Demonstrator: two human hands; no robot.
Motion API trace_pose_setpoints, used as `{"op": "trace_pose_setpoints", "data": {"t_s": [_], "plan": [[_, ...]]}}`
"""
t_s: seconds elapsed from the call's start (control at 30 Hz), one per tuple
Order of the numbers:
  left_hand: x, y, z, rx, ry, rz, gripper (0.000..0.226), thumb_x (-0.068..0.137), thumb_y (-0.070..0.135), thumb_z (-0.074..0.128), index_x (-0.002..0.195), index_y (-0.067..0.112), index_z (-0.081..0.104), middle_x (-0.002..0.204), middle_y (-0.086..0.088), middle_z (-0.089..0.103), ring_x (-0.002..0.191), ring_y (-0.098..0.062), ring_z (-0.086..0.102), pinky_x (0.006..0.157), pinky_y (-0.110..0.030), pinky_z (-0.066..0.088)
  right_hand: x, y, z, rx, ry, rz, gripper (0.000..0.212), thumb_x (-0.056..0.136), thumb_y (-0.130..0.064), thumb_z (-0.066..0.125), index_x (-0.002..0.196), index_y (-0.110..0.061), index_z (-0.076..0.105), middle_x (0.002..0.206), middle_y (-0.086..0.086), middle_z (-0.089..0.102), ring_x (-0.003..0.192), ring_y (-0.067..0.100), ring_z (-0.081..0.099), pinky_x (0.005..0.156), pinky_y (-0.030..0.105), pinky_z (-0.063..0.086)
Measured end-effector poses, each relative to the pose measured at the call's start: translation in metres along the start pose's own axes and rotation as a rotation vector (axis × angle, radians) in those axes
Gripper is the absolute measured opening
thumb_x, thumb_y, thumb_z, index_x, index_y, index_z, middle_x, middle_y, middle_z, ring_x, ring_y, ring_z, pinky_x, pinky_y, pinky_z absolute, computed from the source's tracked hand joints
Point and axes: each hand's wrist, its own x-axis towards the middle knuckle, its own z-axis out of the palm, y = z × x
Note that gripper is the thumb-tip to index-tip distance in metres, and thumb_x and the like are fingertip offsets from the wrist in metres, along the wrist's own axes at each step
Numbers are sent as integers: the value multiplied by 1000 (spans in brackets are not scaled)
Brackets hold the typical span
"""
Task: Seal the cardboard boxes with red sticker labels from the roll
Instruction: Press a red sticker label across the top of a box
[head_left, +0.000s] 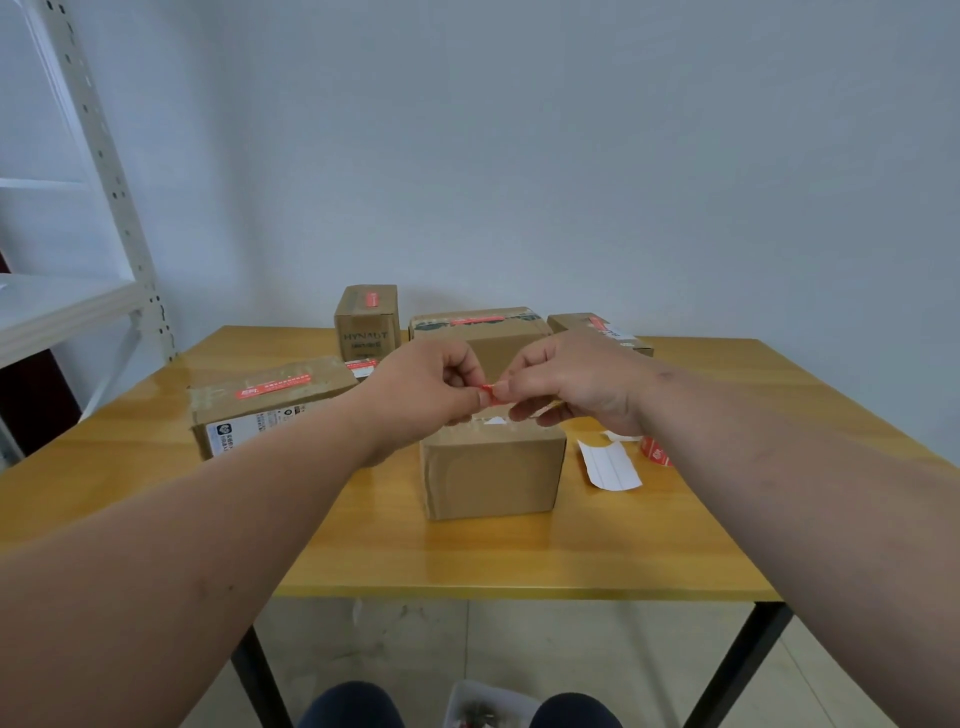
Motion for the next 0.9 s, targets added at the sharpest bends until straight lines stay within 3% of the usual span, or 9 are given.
{"op": "trace_pose_setpoints", "data": {"t_s": [0.23, 0.37, 0.53, 0.73, 0.9], "plan": [[-2, 3, 0, -176, -83, -98, 16, 85, 6, 73, 98, 6, 64, 61, 3, 66, 65, -16, 65, 76, -36, 58, -2, 0, 1, -19, 19, -70, 12, 82, -4, 74, 90, -8, 66, 79, 9, 72, 73, 19, 70, 72, 33, 53], [-6, 2, -1, -162, -182, -133, 15, 84, 6, 73, 97, 3, 66, 67, -1, 71, 67, -15, 68, 67, -25, 57, -3, 4, 5, -99, -14, -56, 12, 82, -1, 71, 89, -8, 65, 73, 6, 71, 69, 18, 69, 70, 30, 54], [-16, -4, 2, -76, -305, -153, 10, 84, 13, 74, 88, 5, 69, 74, -5, 73, 64, -12, 67, 58, -18, 52, -10, 9, 13, -140, -193, 32, 14, 80, -1, 75, 87, -9, 66, 84, 10, 71, 75, 21, 69, 76, 31, 53], [-30, -14, 8, -48, -466, -270, 13, 88, 18, 70, 84, 7, 65, 68, -5, 66, 62, -16, 63, 61, -25, 53, -16, 8, 24, -293, -341, 122, 10, 83, -5, 73, 85, -11, 66, 81, 8, 69, 79, 24, 67, 88, 40, 53], [-42, -20, 18, 13, -601, -335, 10, 86, 7, 71, 91, 9, 63, 81, -9, 66, 71, -17, 64, 72, -35, 60, -16, 3, 24, -378, -312, 143, 5, 86, -11, 70, 86, -14, 66, 70, -2, 70, 75, 17, 67, 77, 32, 52]]}}
